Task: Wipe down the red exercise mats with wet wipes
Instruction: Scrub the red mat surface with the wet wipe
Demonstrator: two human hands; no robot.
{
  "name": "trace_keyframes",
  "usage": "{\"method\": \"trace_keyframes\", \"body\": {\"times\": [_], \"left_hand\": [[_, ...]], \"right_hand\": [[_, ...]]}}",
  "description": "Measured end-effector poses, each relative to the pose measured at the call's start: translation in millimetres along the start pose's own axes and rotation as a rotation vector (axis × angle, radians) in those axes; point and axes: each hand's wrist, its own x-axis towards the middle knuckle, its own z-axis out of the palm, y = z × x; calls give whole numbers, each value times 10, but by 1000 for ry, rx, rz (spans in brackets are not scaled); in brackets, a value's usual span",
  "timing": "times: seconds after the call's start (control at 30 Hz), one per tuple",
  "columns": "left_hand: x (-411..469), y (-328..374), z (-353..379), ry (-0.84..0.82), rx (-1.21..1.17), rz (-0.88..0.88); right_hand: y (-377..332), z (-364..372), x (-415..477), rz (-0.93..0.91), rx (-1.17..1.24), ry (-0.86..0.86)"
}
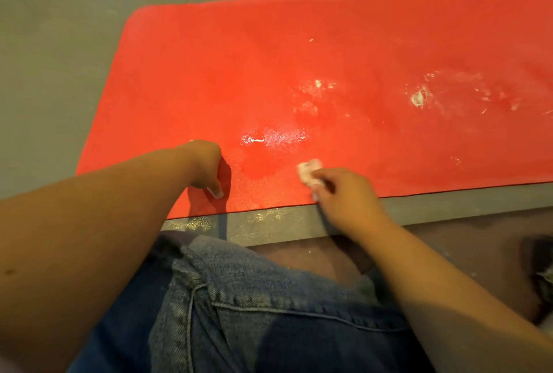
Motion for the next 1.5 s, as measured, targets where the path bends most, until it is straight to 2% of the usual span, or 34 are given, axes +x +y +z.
{"method": "trace_keyframes", "body": {"times": [0.07, 0.13, 0.2, 0.33, 0.47, 0.53, 0.67, 0.73, 0.8, 0.83, 0.93, 0.97, 1.03, 1.13, 1.17, 1.2, 1.3, 1.37, 1.4, 1.43, 1.5], "left_hand": [[-68, 92, -40, -16, 23, -19], [-125, 279, -47, 44, -8, 27], [-140, 500, -40, 147, -45, 194], [-156, 978, -58, 235, -123, 540], [-142, 1241, 3, 291, 65, 666], [-26, 1060, -52, 339, 101, 582], [263, 217, -36, 451, -116, 15], [279, 89, 78, 469, -271, -124], [251, 222, 130, 512, -336, -93], [208, 323, 138, 517, -353, -15], [64, 591, 160, 387, -314, 365], [63, 609, 164, 356, -289, 417], [152, 481, 122, 433, -292, 304], [321, 116, 71, 577, -332, -44], [329, 72, 73, 569, -328, -60], [312, 86, 78, 542, -290, 3], [128, 296, 168, 394, -108, 458], [93, 217, 131, 302, 10, 616], [135, 99, 91, 315, 53, 584], [201, -39, 71, 348, 81, 473], [296, -303, 71, 453, 34, 127]], "right_hand": [[-171, 91, 23, -28, 112, -8], [-135, 3, 50, 44, 202, 110], [83, -124, 22, 112, 190, 230], [457, -265, -129, 191, 237, 228], [494, -191, -138, 195, 267, 278], [489, -170, -142, 202, 297, 290], [502, -164, -193, 155, 311, 264], [497, -125, -230, 115, 279, 274], [477, -63, -259, 84, 244, 295], [463, -37, -265, 79, 227, 300], [437, -5, -260, 93, 199, 304], [442, -9, -256, 95, 197, 304], [456, -18, -257, 94, 198, 294], [470, -8, -261, 90, 200, 292], [465, -1, -259, 93, 199, 292], [457, 7, -256, 97, 196, 292], [439, 21, -257, 95, 172, 302], [440, 9, -252, 100, 165, 303], [444, 5, -249, 101, 165, 298], [446, 1, -252, 105, 167, 294], [442, 2, -259, 110, 176, 297]]}}
